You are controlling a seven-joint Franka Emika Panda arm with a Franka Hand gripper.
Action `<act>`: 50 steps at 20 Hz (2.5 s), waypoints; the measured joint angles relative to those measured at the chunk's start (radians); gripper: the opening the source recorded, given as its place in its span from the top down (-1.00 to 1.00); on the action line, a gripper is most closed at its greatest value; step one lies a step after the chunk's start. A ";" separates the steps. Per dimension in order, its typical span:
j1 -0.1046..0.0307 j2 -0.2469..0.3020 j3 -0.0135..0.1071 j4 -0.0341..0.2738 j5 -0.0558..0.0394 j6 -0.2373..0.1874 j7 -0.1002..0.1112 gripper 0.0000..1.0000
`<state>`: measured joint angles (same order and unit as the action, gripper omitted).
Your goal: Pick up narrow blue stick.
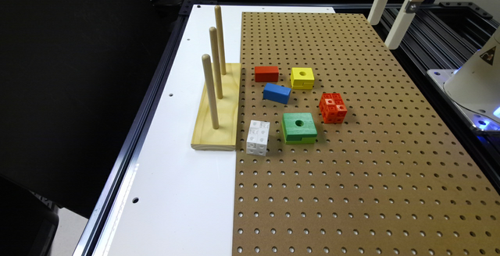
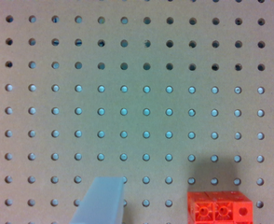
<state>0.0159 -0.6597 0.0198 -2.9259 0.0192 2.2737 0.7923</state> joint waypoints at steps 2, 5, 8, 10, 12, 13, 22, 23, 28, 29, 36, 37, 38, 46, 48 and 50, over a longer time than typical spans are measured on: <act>0.000 0.000 0.000 0.000 0.0000 0.000 0.000 -1.00; -0.002 -0.002 0.000 -0.002 0.0000 -0.001 0.000 -1.00; -0.002 -0.002 0.000 -0.002 0.0000 -0.001 0.000 -1.00; -0.002 -0.002 0.000 -0.001 0.0000 0.001 0.000 -1.00; -0.002 -0.002 0.000 -0.001 0.0000 0.002 0.000 -1.00; -0.001 -0.002 0.000 0.000 0.0000 0.003 0.000 -1.00; 0.000 -0.002 0.000 0.003 0.0000 0.011 0.000 -1.00; 0.000 -0.002 0.000 0.003 0.0000 0.013 0.000 -1.00; 0.001 0.001 0.000 0.011 0.0000 0.021 0.000 -1.00; 0.001 0.003 0.000 0.014 0.0000 0.021 0.000 -1.00; 0.002 0.059 0.001 0.051 0.0000 0.048 0.000 -1.00; 0.003 0.074 0.001 0.058 0.0000 0.057 0.000 -1.00; 0.003 0.089 0.001 0.065 0.0000 0.065 0.001 -1.00; 0.005 0.173 0.002 0.126 0.0000 0.078 0.001 -1.00; 0.005 0.184 0.002 0.136 0.0000 0.078 0.001 -1.00; 0.005 0.195 0.002 0.147 0.0000 0.078 0.001 -1.00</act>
<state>0.0208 -0.4650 0.0218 -2.7793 0.0192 2.3520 0.7936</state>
